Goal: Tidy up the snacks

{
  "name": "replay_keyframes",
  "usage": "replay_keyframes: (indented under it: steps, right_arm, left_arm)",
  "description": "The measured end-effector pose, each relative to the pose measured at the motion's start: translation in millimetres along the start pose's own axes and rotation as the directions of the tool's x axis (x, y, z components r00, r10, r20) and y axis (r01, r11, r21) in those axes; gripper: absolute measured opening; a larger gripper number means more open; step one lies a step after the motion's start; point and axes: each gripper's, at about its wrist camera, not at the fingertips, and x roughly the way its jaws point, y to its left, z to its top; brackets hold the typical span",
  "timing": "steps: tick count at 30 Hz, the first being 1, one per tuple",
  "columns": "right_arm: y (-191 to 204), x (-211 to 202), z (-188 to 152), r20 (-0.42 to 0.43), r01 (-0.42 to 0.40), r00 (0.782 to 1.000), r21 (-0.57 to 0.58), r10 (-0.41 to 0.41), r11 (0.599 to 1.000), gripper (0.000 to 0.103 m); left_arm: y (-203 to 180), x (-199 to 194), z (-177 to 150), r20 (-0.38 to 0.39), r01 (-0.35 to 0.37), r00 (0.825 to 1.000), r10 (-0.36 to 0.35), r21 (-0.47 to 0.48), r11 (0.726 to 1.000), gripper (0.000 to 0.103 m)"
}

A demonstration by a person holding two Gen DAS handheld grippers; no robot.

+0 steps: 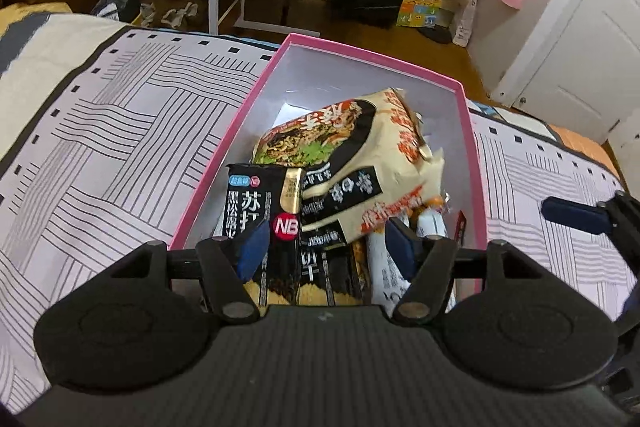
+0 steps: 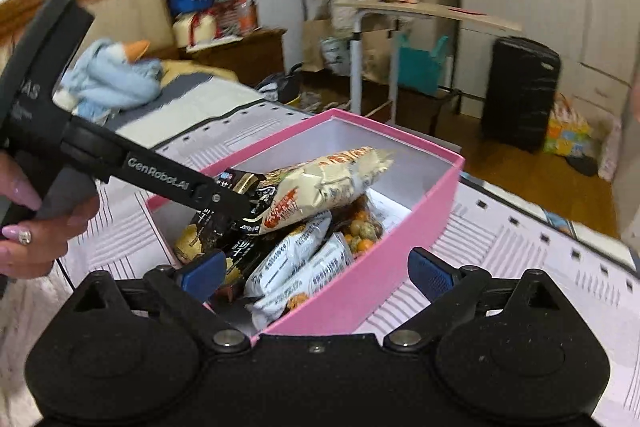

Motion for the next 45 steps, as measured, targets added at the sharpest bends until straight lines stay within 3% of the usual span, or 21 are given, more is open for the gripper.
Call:
replay_keyframes:
  steps: [6,12,19,28,37,39,41,43,45]
  right_arm:
    - [-4.9,-34.7,5.4,0.015,0.060,0.998,0.059,-0.061,0.996,0.099]
    - [-6.7,-73.2,3.4,0.071,0.128,0.988,0.147,-0.140,0.981,0.099]
    - [-0.5,-117.7,-10.7,0.091,0.212,0.967,0.230,-0.238,0.950,0.099]
    - [7.7,-150.1,-32.4,0.018,0.327,0.938,0.279,-0.345,0.903,0.099]
    - [15.6,-162.1,-57.1,-0.035,0.372,0.922,0.350,-0.385,0.860,0.103]
    - [19.5,-163.6,-60.0,-0.054,0.395,0.913,0.365,-0.405,0.843,0.103]
    - [24.3,-160.7,-61.7,-0.109,0.461,0.885,0.345,-0.453,0.818,0.103]
    - [31.7,-158.1,-63.4,-0.131,0.516,0.856,0.296,-0.501,0.804,0.103]
    - [37.6,-156.1,-66.5,-0.142,0.537,0.843,0.251,-0.519,0.805,0.103]
  left_arm:
    - [-11.2,-23.9,-7.8,0.006,-0.002,1.000,0.002,0.051,0.999,0.063]
    - [-27.1,-56.0,-14.5,0.067,-0.006,0.998,-0.002,0.128,0.992,0.063]
    - [-47.7,-98.6,-30.8,0.133,0.034,0.989,-0.060,0.183,0.983,0.066]
    - [-64.9,-131.6,-55.8,0.168,0.034,0.983,-0.074,0.230,0.973,0.067]
    - [-78.1,-142.9,-82.6,0.196,0.028,0.977,-0.086,0.279,0.960,0.076]
    - [-77.9,-143.2,-86.2,0.196,0.031,0.976,-0.091,0.289,0.957,0.081]
    - [-78.9,-142.9,-90.5,0.202,0.024,0.976,-0.087,0.293,0.956,0.094]
    - [-79.5,-142.8,-94.0,0.212,0.015,0.974,-0.079,0.288,0.957,0.098]
    - [-80.2,-142.0,-96.7,0.211,0.015,0.974,-0.079,0.290,0.957,0.101]
